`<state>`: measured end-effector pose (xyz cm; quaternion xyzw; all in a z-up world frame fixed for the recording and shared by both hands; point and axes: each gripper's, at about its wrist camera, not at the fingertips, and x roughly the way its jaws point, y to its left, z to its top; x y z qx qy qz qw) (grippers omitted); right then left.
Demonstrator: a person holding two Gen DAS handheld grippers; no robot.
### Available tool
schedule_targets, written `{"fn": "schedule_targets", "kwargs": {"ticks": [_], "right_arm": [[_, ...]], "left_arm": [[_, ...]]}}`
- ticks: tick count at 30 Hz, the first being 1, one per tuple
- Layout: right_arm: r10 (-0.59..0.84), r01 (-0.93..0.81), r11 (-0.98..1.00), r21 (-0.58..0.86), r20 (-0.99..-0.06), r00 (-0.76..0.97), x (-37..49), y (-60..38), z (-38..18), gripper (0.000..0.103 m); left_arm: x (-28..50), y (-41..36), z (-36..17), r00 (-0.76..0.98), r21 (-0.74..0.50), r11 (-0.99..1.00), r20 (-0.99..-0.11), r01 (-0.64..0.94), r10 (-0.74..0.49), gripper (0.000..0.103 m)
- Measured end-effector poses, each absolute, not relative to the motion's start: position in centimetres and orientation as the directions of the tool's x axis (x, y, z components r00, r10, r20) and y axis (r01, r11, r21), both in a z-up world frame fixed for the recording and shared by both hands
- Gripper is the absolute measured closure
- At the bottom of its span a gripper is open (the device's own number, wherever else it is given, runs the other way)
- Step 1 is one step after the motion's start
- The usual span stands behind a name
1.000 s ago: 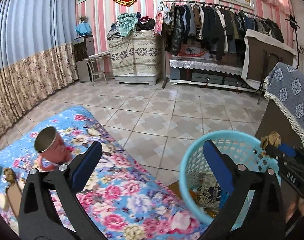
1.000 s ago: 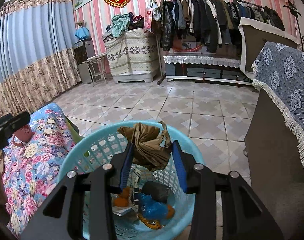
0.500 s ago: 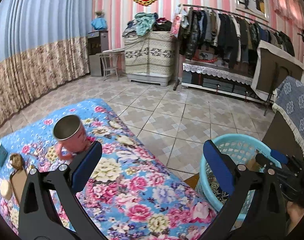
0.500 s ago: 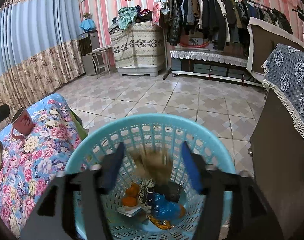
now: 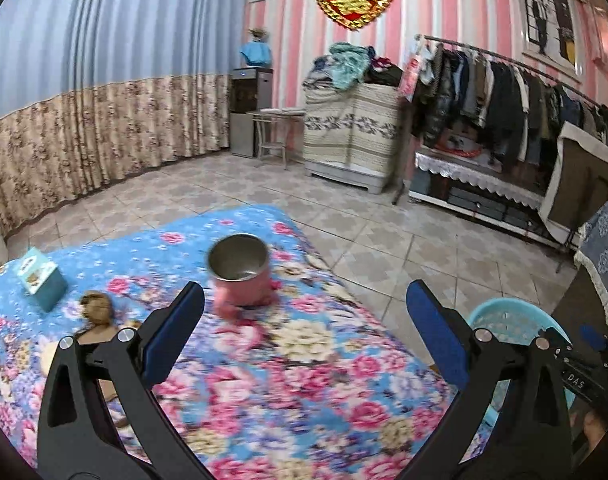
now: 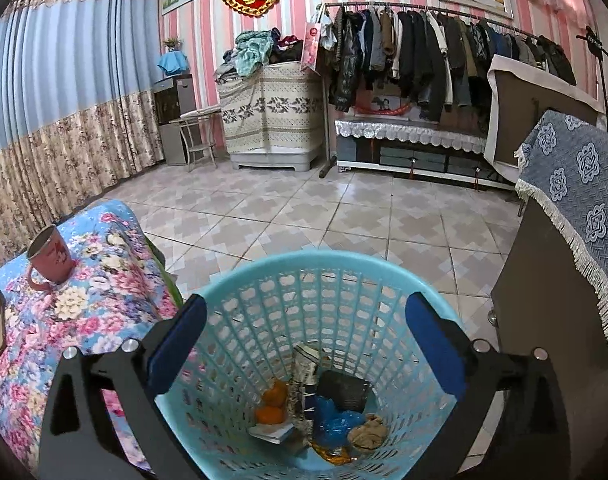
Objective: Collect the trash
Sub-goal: 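Move both open tools back over the bed toward the white cake and cloth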
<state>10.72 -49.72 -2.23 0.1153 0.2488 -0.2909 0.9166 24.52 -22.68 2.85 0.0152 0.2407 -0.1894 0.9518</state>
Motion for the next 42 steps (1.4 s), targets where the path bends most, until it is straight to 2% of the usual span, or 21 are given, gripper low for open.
{"fn": "schedule_targets", "kwargs": {"ticks": [13,23,27,35,42], "right_arm": [[-0.389,0.467,0.880,0.091,-0.426,0.817,12.4,-41.5,2.2,0.005],[-0.252,0.298,0.954,0.042,-0.428,0.868,16.5,-32.7,2.6,0.005],[-0.197,0.229,0.973,0.017,-0.452,0.870,18.2,-29.6,1.7,0.005],[-0.134,0.165,0.986,0.014,-0.512,0.849,23.1,-25.6,-0.1,0.005],[-0.091,0.128,0.991,0.032,-0.537,0.838,26.9,-22.9,-1.6,0.005]], "left_arm": [[25.0,-10.9,3.2,0.850,-0.066,0.975,-0.480,0.210,-0.216,0.005],[26.6,-0.4,1.6,0.890,-0.039,0.999,-0.455,-0.004,-0.014,0.005],[28.1,2.8,0.1,0.867,-0.070,0.997,-0.498,-0.045,0.005,0.005],[31.5,7.2,-4.4,0.768,-0.078,0.989,-0.639,-0.128,0.049,0.005],[32.9,6.9,-6.6,0.707,-0.096,0.990,-0.707,-0.100,0.003,0.005]]}}
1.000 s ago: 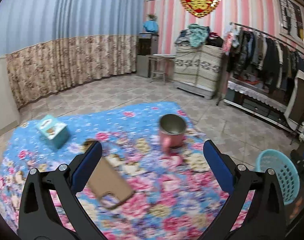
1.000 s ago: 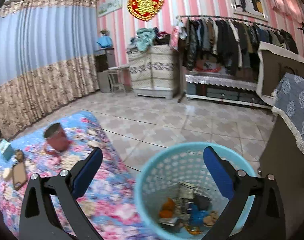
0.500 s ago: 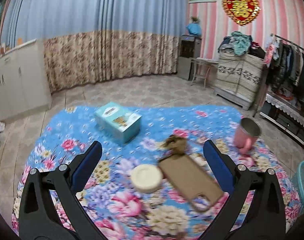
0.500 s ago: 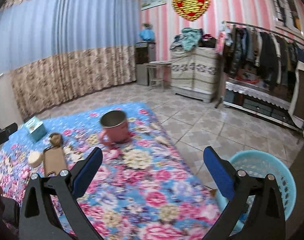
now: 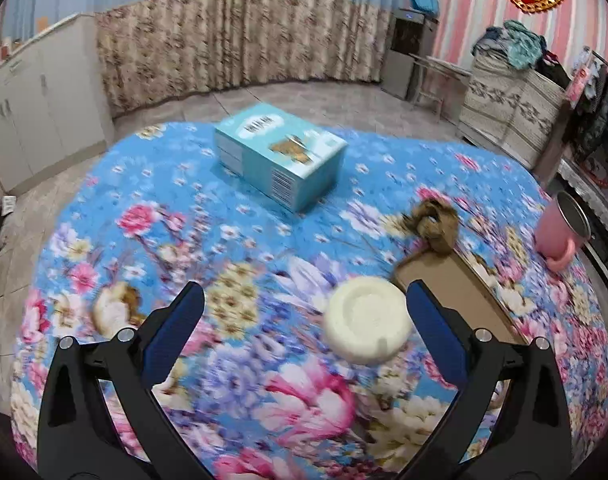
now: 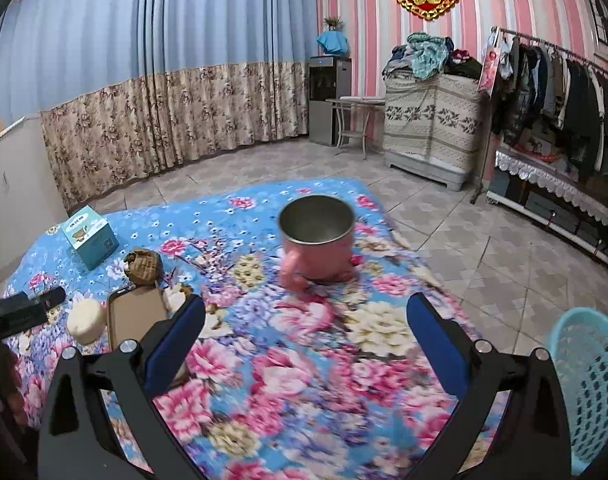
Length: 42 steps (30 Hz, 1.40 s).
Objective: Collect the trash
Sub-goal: 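Move both open tools back over the bed toward the white cake and cloth, then grasp the white round cake with the left gripper while the right grasps the brown cloth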
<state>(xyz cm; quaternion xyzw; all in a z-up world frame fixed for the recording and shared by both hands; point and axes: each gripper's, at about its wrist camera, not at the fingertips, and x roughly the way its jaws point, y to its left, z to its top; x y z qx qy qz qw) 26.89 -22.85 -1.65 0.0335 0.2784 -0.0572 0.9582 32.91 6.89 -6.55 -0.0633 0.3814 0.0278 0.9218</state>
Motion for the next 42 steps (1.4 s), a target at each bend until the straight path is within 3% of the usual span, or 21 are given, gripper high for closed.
{"fn": "schedule_targets", "kwargs": {"ticks": [14,20,22,26,30,36,42], "right_arm": [[-0.085,0.137,0.990,0.042,-0.594,0.800,27.1,-23.2,-4.7,0.005],[-0.093,0.111,0.994,-0.006,-0.599,0.795,27.4,-21.8,-5.1,0.005],[-0.099,0.106,0.994,-0.025,-0.607,0.789,27.7,-21.4,-5.3,0.005],[-0.093,0.086,0.995,-0.041,-0.604,0.792,28.4,-20.4,-5.0,0.005],[-0.042,0.047,0.999,-0.008,-0.607,0.794,30.1,-18.8,-4.9,0.005],[0.037,-0.052,0.999,-0.005,-0.627,0.778,34.6,-13.8,-5.7,0.005],[0.118,-0.096,0.993,0.071,-0.686,0.718,39.8,-10.1,-6.6,0.005]], "left_arm": [[34.8,5.0,-9.7,0.564,-0.143,0.990,-0.818,-0.017,-0.109,0.006],[36.3,3.9,-10.4,0.540,-0.092,0.996,-0.838,-0.011,-0.072,0.006],[36.4,3.8,-10.4,0.546,-0.100,0.995,-0.834,0.000,-0.084,0.013],[36.3,4.0,-9.8,0.560,-0.108,0.993,-0.820,0.045,-0.114,0.042],[36.3,4.9,-9.3,0.562,-0.121,0.990,-0.815,0.071,-0.140,0.042],[35.5,8.6,-6.3,0.666,-0.014,0.999,-0.746,0.033,-0.033,0.042],[35.5,14.0,-4.7,0.720,-0.094,0.993,-0.693,-0.076,-0.011,0.042]]}}
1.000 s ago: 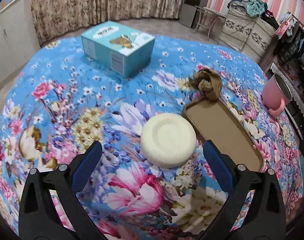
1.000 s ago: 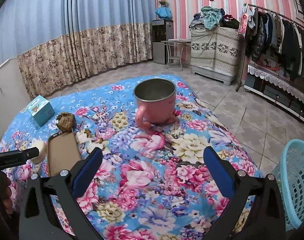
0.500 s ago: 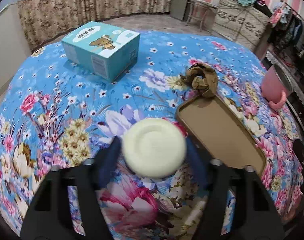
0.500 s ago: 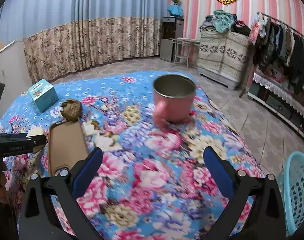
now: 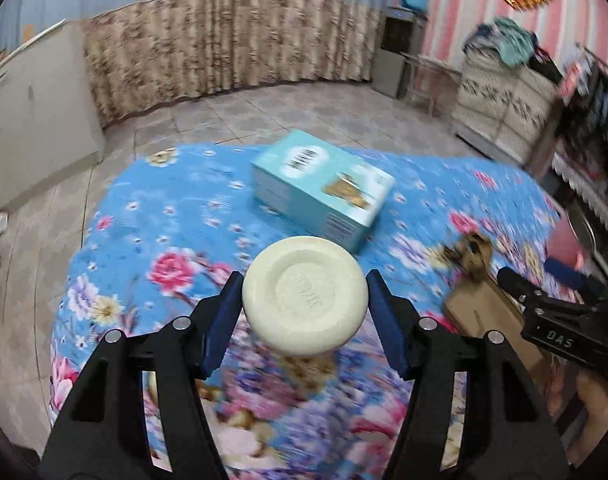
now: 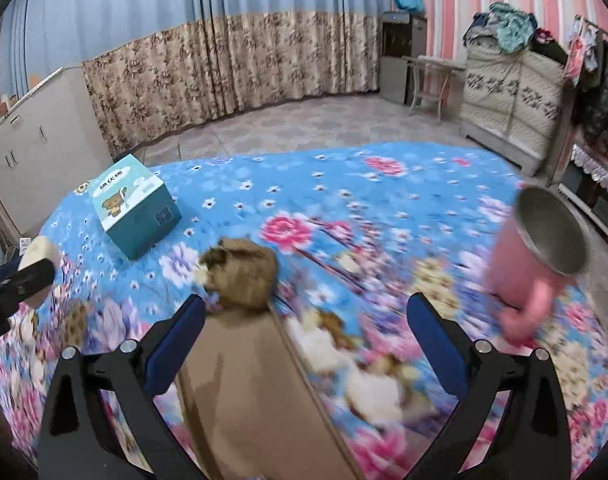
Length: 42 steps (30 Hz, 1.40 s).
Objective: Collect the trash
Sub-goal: 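Grasp the white round cake with the left gripper while the right grasps the brown cloth, then carry the white cake and brown cloth over the blue basket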
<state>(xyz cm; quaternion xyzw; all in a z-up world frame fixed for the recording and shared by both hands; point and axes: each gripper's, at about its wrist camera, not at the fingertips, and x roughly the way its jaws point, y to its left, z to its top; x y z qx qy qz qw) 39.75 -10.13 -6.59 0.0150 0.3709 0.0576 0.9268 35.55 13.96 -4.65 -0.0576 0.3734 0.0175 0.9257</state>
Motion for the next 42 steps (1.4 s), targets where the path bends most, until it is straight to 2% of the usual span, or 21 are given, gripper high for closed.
{"fn": "schedule_targets", "kwargs": {"ticks": [3,4,5,6,8,9,10,12,18,25,33,39,42], "right_arm": [[0.131,-0.102,0.991,0.084,-0.697,0.705,40.8,-9.0,-7.0,0.006],[0.132,-0.106,0.991,0.081,-0.698,0.704,41.0,-8.7,-7.1,0.010],[0.132,-0.114,0.991,0.073,-0.700,0.702,41.2,-8.2,-7.3,0.016],[0.133,-0.129,0.990,0.059,-0.708,0.693,41.5,-7.6,-7.5,0.027],[0.149,-0.146,0.987,0.067,-0.718,0.680,41.7,-7.2,-7.7,0.033],[0.169,-0.158,0.984,0.083,-0.723,0.670,41.9,-6.9,-7.8,0.040],[0.181,-0.168,0.982,0.091,-0.724,0.665,42.0,-6.7,-7.9,0.051],[0.199,-0.193,0.977,0.092,-0.721,0.664,41.9,-6.4,-7.9,0.061],[0.207,-0.197,0.976,0.090,-0.663,0.720,40.0,-7.9,-6.1,0.062],[0.183,-0.161,0.983,0.092,-0.608,0.772,33.9,-13.7,-3.3,0.062],[0.042,-0.019,0.999,0.048,-0.544,0.838,25.3,-23.8,0.4,0.062],[-0.129,0.152,0.988,0.003,-0.512,0.849,18.5,-32.1,2.0,0.062],[-0.240,0.261,0.965,-0.029,-0.502,0.831,15.2,-36.4,2.0,0.062]], "left_arm": [[35.9,15.1,-4.7,0.728,-0.097,0.988,-0.685,-0.116,0.018,0.042],[36.0,15.4,-4.7,0.729,-0.106,0.986,-0.684,-0.129,0.022,0.042],[36.1,15.6,-4.6,0.730,-0.115,0.984,-0.683,-0.136,0.021,0.042],[36.2,15.7,-4.5,0.734,-0.127,0.982,-0.679,-0.141,0.017,0.042],[36.1,15.5,-4.2,0.747,-0.128,0.983,-0.665,-0.135,0.016,0.042],[36.0,15.2,-3.9,0.756,-0.116,0.985,-0.655,-0.128,0.021,0.042],[35.9,14.8,-3.7,0.763,-0.105,0.987,-0.646,-0.124,0.028,0.042],[35.7,14.5,-3.4,0.771,-0.090,0.989,-0.636,-0.119,0.035,0.042],[35.8,14.0,-3.6,0.765,-0.091,0.989,-0.644,-0.114,0.029,0.042],[34.9,11.1,-3.2,0.778,-0.049,0.997,-0.628,-0.067,0.021,0.042],[30.8,0.4,-0.7,0.847,-0.032,0.990,-0.516,0.134,-0.132,0.042],[28.6,-9.4,1.0,0.808,-0.145,0.944,-0.490,0.295,-0.327,0.042],[27.4,-15.2,1.2,0.778,-0.156,0.911,-0.478,0.381,-0.407,0.042]]}}
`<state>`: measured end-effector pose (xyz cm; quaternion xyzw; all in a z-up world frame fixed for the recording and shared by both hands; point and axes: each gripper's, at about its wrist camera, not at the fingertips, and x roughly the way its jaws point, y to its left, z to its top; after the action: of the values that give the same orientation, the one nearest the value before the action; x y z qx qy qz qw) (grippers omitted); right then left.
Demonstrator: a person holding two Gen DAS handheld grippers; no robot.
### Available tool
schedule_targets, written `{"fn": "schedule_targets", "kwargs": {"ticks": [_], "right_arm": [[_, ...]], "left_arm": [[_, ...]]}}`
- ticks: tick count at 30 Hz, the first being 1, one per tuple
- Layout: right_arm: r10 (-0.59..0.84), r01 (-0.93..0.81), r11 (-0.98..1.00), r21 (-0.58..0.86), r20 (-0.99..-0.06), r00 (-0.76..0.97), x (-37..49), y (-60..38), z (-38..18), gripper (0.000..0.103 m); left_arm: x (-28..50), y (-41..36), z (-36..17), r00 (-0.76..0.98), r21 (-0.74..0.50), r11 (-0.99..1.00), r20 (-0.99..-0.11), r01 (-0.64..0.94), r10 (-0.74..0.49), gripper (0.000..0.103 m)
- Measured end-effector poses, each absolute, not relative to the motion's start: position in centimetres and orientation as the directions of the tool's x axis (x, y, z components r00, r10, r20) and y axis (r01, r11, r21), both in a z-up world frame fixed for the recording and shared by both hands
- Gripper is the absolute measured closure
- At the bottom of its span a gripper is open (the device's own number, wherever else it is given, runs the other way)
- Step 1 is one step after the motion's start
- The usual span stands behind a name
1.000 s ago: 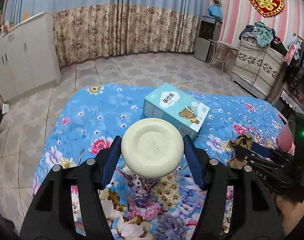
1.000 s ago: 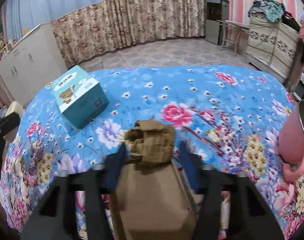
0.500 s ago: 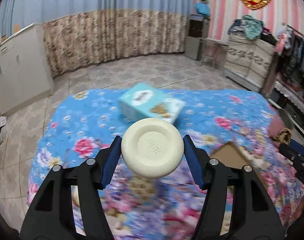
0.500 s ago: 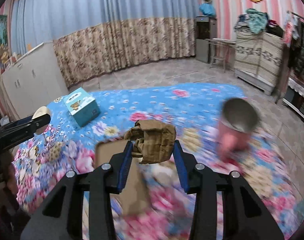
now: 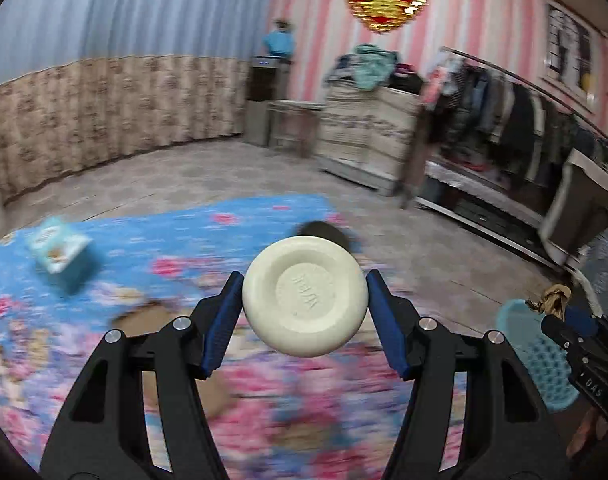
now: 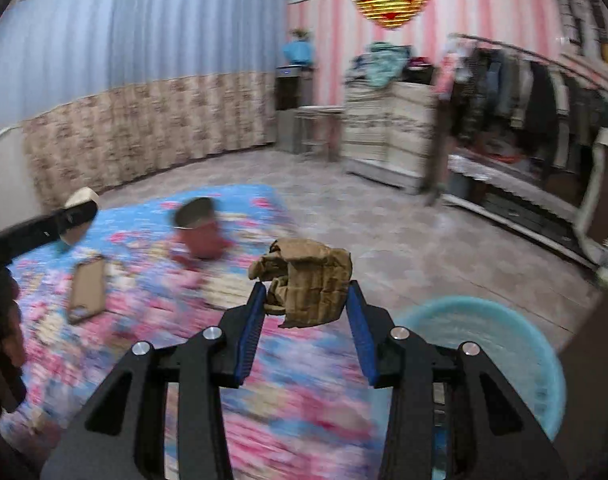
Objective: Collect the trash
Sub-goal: 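Carry the white cake and brown cloth over the blue basket, then open both grippers to drop the cake and cloth into the basket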
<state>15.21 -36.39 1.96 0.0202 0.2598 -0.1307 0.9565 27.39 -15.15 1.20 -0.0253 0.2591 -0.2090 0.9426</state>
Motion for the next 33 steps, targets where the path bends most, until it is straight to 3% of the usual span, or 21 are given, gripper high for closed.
{"fn": "schedule_targets", "kwargs": {"ticks": [8,14,21,25,27,29,33], "right_arm": [[-0.431,0.512,0.859,0.028,-0.500,0.751,8.2,-47.4,1.1,0.062],[-0.488,0.585,0.810,0.046,-0.500,0.715,5.7,-51.4,-0.2,0.062],[-0.519,0.641,0.762,0.088,-0.510,0.686,3.8,-54.7,-1.4,0.062],[-0.529,0.661,0.743,0.103,-0.515,0.675,3.1,-56.0,-1.9,0.062],[-0.532,0.667,0.737,0.108,-0.517,0.671,2.8,-56.2,-2.2,0.062],[-0.531,0.670,0.734,0.109,-0.522,0.667,2.9,-56.3,-2.4,0.062],[-0.525,0.664,0.740,0.106,-0.525,0.670,3.3,-55.4,-2.7,0.062]], "left_arm": [[23.8,-28.3,-1.0,0.679,-0.085,0.805,-0.491,0.587,-0.546,0.042],[22.3,-36.0,-2.0,0.569,-0.136,0.715,-0.513,0.685,-0.642,0.042],[17.9,-42.7,-3.6,0.526,-0.026,0.625,-0.513,0.780,-0.679,0.042],[16.9,-44.4,-4.3,0.502,-0.022,0.602,-0.526,0.799,-0.686,0.042],[17.2,-44.6,-4.4,0.490,-0.040,0.602,-0.540,0.798,-0.685,0.036],[17.3,-43.9,-4.0,0.516,-0.034,0.625,-0.531,0.780,-0.673,0.016],[18.6,-42.5,-2.9,0.554,-0.044,0.665,-0.515,0.745,-0.654,0.009]]}}
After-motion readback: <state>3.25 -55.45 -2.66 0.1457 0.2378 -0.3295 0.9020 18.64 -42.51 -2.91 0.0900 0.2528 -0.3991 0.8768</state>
